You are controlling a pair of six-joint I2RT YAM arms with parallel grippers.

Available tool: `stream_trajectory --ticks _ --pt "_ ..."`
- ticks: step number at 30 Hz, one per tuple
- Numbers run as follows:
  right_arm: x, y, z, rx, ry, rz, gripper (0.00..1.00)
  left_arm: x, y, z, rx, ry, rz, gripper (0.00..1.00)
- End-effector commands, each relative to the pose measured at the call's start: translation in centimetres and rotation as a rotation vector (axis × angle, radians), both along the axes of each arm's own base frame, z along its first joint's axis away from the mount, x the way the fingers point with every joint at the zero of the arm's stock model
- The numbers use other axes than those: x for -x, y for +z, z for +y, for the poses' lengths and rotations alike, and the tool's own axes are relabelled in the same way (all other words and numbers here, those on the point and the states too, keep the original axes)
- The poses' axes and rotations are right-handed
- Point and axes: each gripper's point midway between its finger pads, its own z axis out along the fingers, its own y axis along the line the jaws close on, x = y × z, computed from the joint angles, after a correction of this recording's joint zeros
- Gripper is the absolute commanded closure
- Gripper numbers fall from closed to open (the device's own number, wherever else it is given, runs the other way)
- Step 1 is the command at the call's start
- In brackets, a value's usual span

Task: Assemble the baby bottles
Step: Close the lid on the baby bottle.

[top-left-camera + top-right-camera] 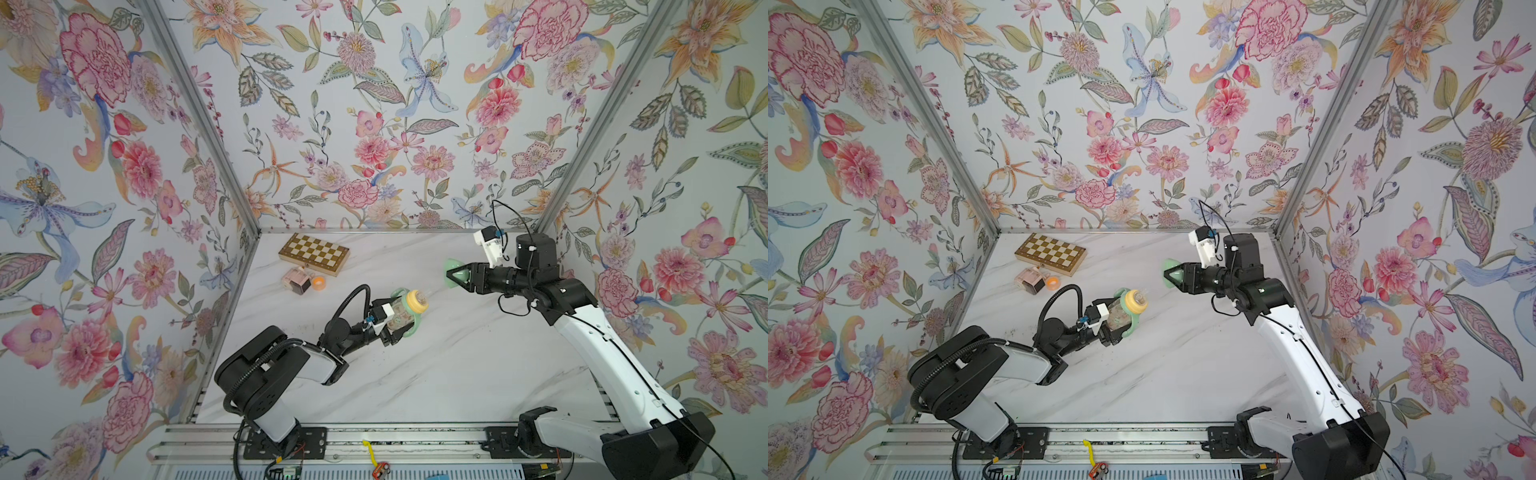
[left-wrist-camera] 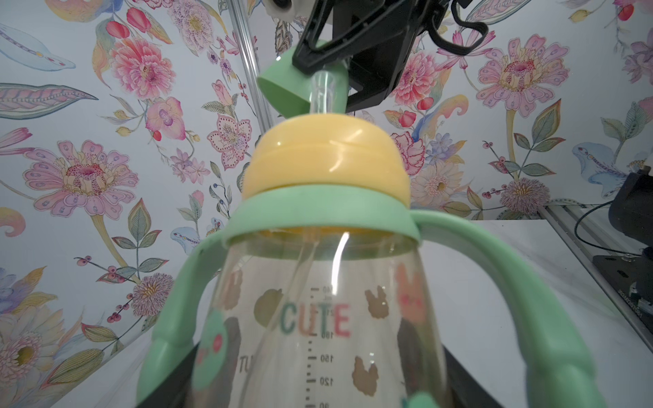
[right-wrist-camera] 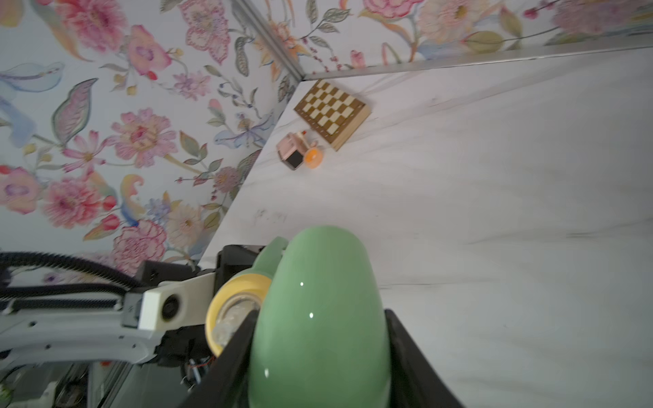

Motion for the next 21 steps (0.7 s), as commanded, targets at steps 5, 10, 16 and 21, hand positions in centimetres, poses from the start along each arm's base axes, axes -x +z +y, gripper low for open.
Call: stream_trajectory --ticks 5,10,16,21 --pt "2.9 1.1 3.5 -0.095 0.179 0.039 0.51 1.9 6.8 1.0 0.196 -0.028 -0.220 1.00" --pt "2.8 -0.7 3.6 -0.040 0.178 0.082 0.51 1.9 6.8 1.0 0.195 -0.028 -0.221 1.00" --pt "2.7 -2.7 3.9 0.004 0.191 0.133 0.51 2.0 6.6 0.9 0.190 -0.032 -0.219 1.00" --pt "3.5 -3.0 5.1 0.004 0.247 0.141 0.51 1.9 6.4 0.7 0.187 -0.041 -0.213 1.00"
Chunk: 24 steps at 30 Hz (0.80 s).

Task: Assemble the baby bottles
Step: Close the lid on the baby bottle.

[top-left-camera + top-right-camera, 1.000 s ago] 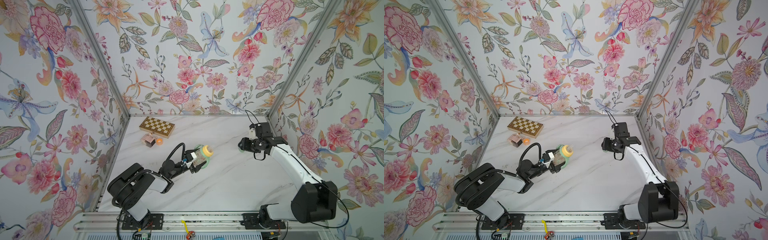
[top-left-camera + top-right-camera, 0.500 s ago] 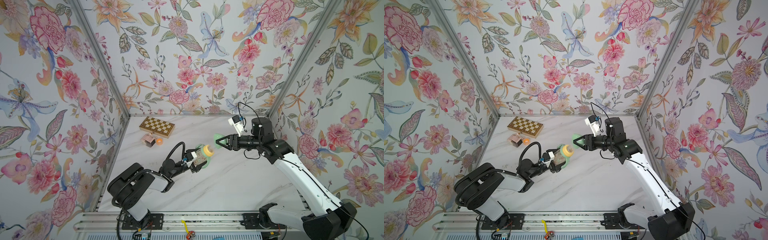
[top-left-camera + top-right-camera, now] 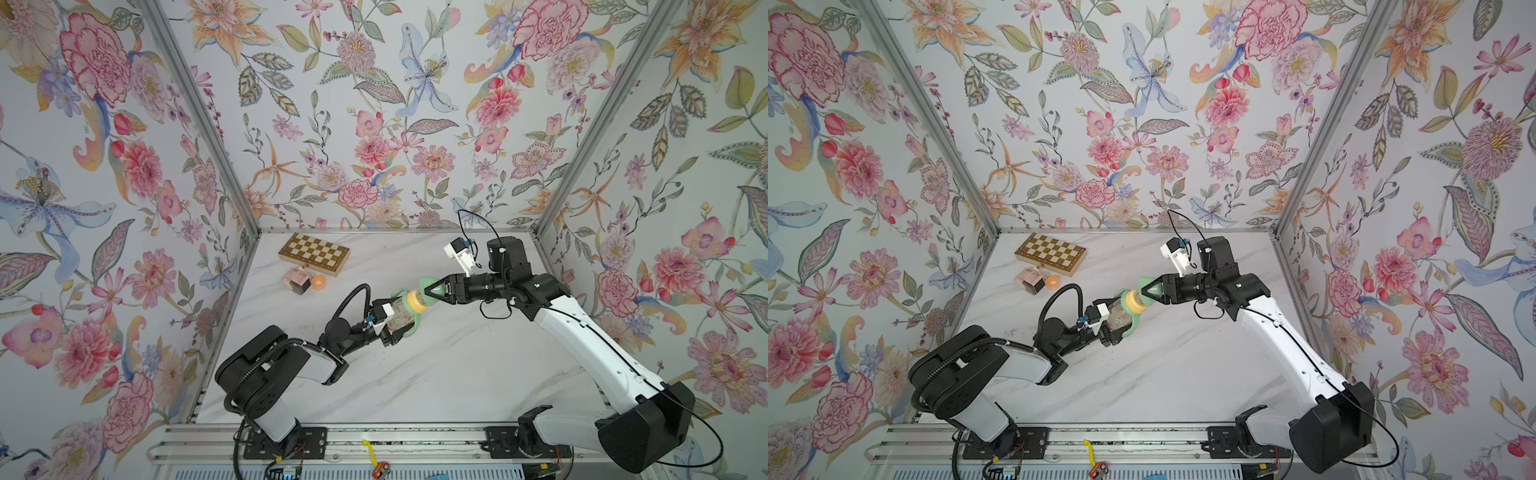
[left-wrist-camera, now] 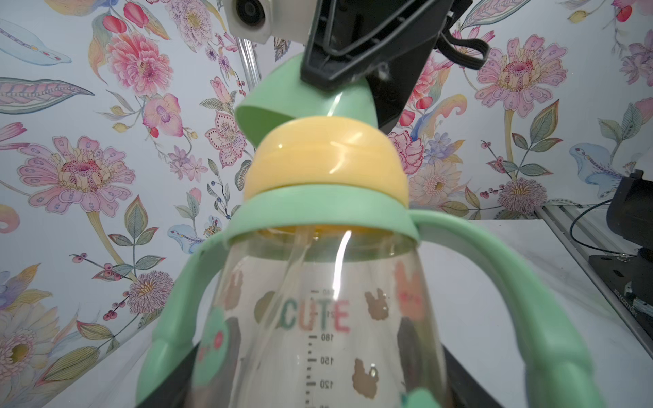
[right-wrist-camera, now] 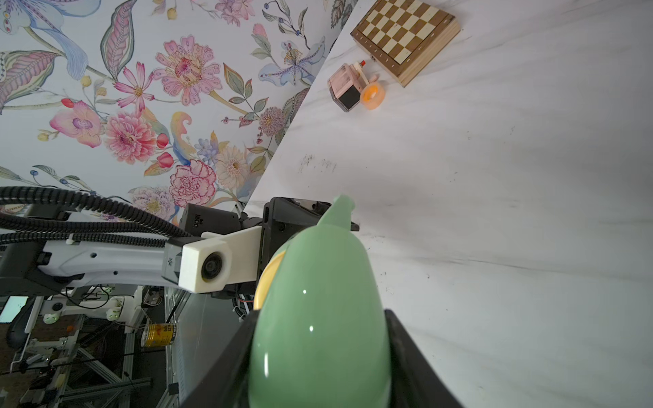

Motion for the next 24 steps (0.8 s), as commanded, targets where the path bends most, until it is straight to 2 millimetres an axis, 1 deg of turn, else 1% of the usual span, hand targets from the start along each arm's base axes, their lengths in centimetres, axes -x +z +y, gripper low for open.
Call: stream_trajectory --ticks 1,8,12,24 --pt "1.1 -0.2 0.9 0.005 0.067 0.008 0.51 1.9 6.6 0.8 0.190 -0.033 -0.221 1.00" --pt "2.1 -1.8 1.0 0.046 0.107 0.058 0.51 1.7 6.3 0.7 0.188 -0.034 -0.209 1.00" --pt "2.7 -1.8 1.1 0.056 0.138 0.061 0.51 1.5 6.1 0.5 0.179 -0.041 -0.196 1.00" --pt "3.7 -1.4 0.6 0.089 0.161 0.061 0.51 1.3 5.9 0.4 0.174 -0.039 -0.183 1.00"
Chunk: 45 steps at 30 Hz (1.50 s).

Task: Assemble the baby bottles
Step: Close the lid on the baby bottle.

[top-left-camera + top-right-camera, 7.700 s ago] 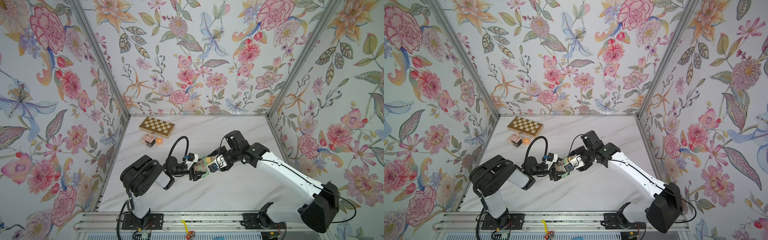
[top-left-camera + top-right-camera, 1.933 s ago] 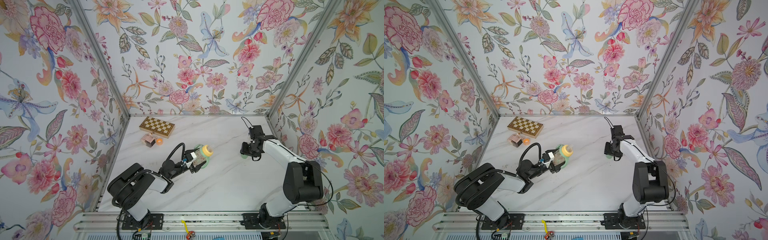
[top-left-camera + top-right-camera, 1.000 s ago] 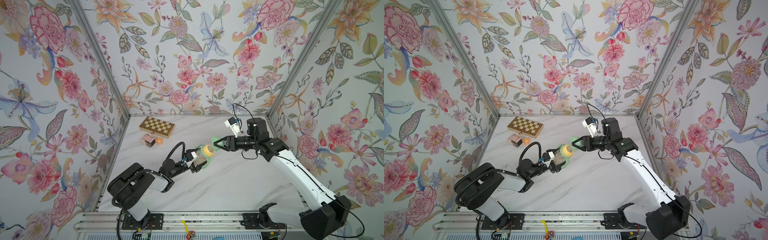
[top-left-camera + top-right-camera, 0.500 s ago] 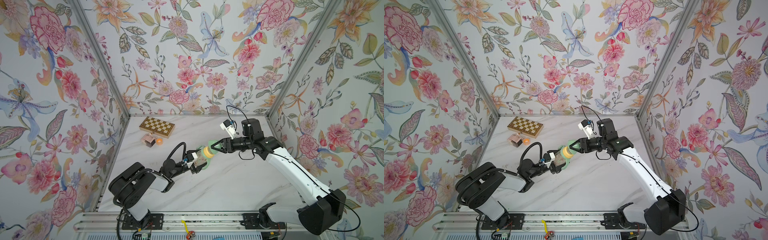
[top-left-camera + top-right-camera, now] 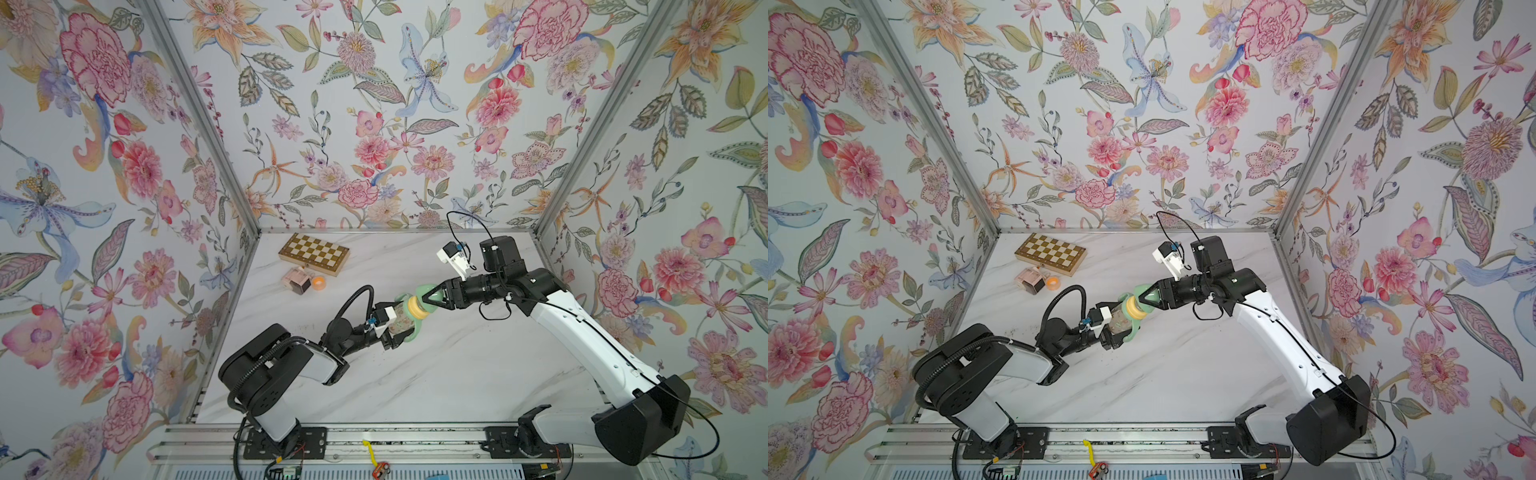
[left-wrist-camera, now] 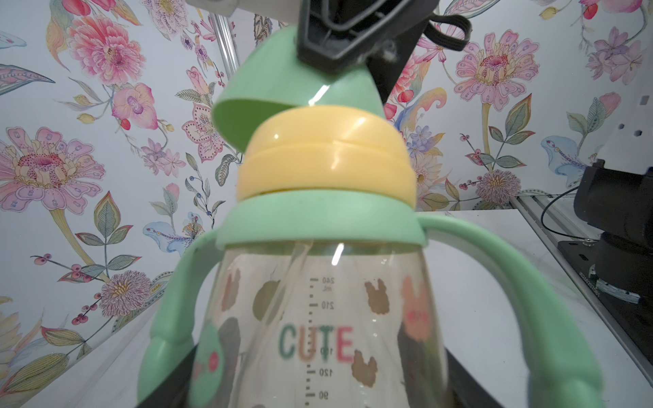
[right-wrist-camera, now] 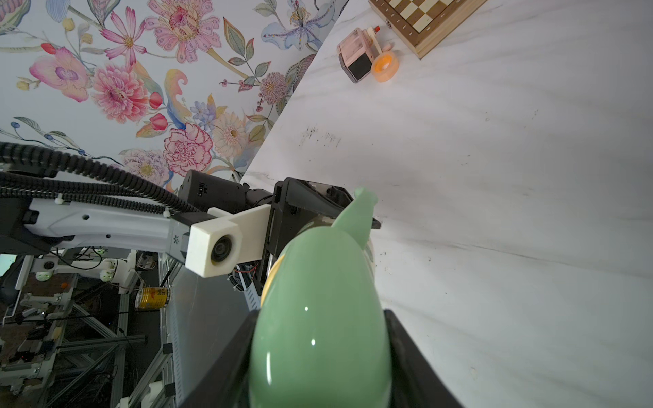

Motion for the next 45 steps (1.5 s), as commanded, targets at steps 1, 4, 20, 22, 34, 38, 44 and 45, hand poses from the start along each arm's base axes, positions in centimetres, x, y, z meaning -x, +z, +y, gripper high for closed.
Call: stream_trajectory --ticks 1,4,20,22,34,38,44,45 --pt "2.3 -0.7 0.2 0.024 0.066 0.064 0.51 0.6 6.7 0.9 0.197 0.010 -0.190 1.00" --pt "2.4 -0.2 0.0 0.030 0.064 0.049 0.50 0.6 6.4 0.8 0.190 0.011 -0.186 1.00" --pt "2.3 -2.2 1.4 0.107 0.107 0.030 0.48 0.6 6.4 0.2 0.175 -0.013 -0.181 1.00" --pt "2.4 -2.3 1.9 0.090 0.118 0.025 0.48 0.6 6.3 0.2 0.173 -0.017 -0.179 1.00" --pt "2.7 -4.3 2.5 0.057 0.156 0.045 0.41 1.3 7.4 0.5 0.224 -0.044 -0.200 1.00" --pt "2.0 -4.7 2.4 0.049 0.139 0.056 0.41 1.4 7.6 0.5 0.226 -0.045 -0.207 1.00" --pt "0.2 -4.6 0.9 0.001 0.071 0.069 0.40 1.9 8.2 0.7 0.233 -0.054 -0.220 1.00" --pt "0.1 -4.4 0.9 -0.009 0.069 0.069 0.40 1.9 8.4 0.8 0.237 -0.054 -0.225 1.00"
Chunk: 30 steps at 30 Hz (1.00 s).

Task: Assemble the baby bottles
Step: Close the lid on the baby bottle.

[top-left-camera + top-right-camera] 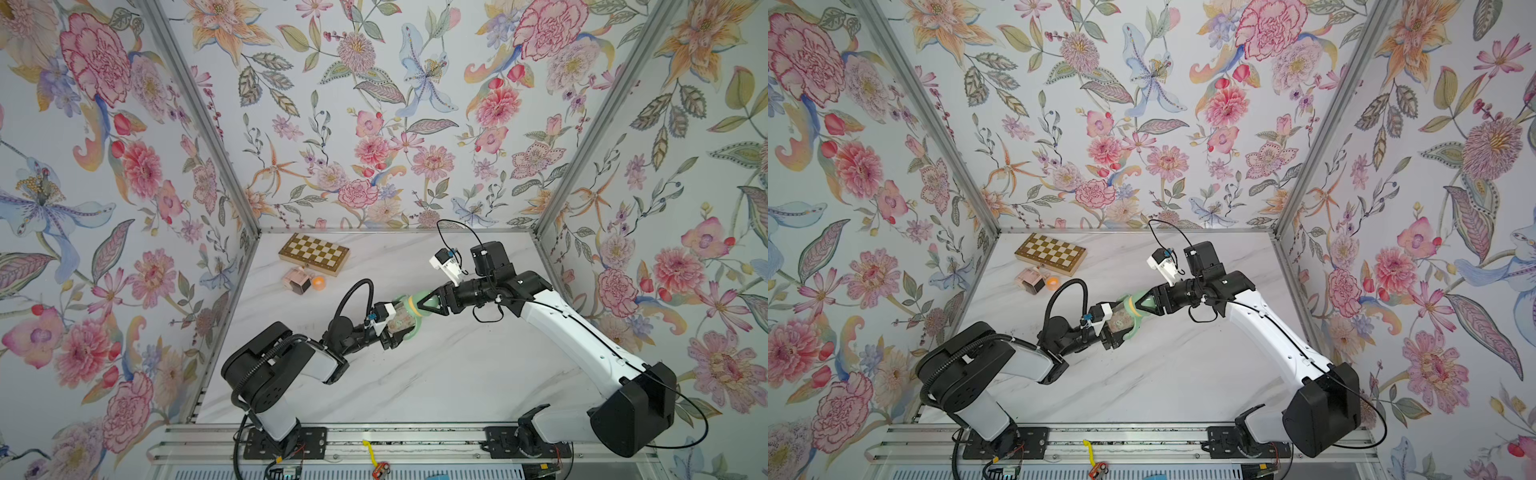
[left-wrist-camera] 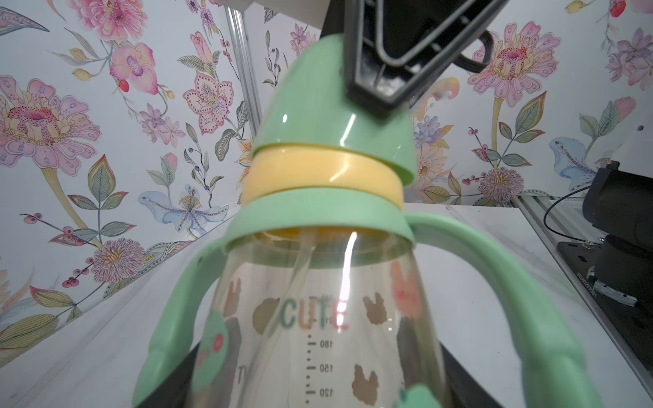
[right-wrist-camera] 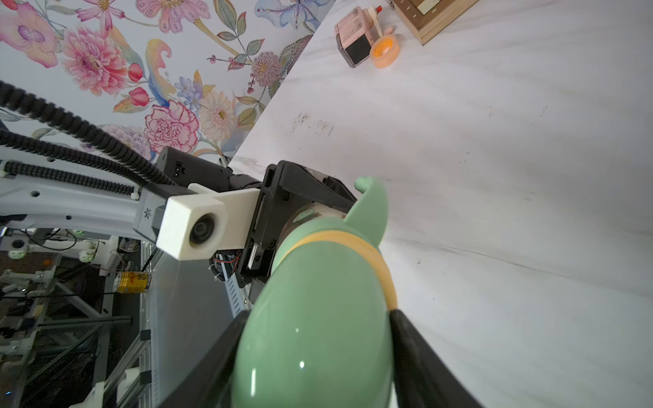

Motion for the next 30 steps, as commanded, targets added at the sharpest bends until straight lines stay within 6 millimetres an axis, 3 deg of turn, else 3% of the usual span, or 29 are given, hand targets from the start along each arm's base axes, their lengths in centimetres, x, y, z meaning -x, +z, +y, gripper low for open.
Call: stream_trajectory --ticks 1,19,25,30 --pt "0.8 -1.1 0.2 -0.031 0.021 0.089 0.39 2.6 9.9 0.7 0.254 -0.052 -0.314 1.00" --pt "0.7 -0.3 0.3 -0.111 0.022 0.107 0.29 3.5 11.4 1.3 0.280 -0.067 -0.349 1.00" --pt "0.5 1.1 0.4 -0.130 0.024 0.096 0.23 3.7 10.9 1.0 0.268 -0.088 -0.341 1.00" --pt "0.1 0.3 0.5 -0.078 -0.003 0.125 0.22 3.7 10.4 0.6 0.251 -0.090 -0.339 1.00"
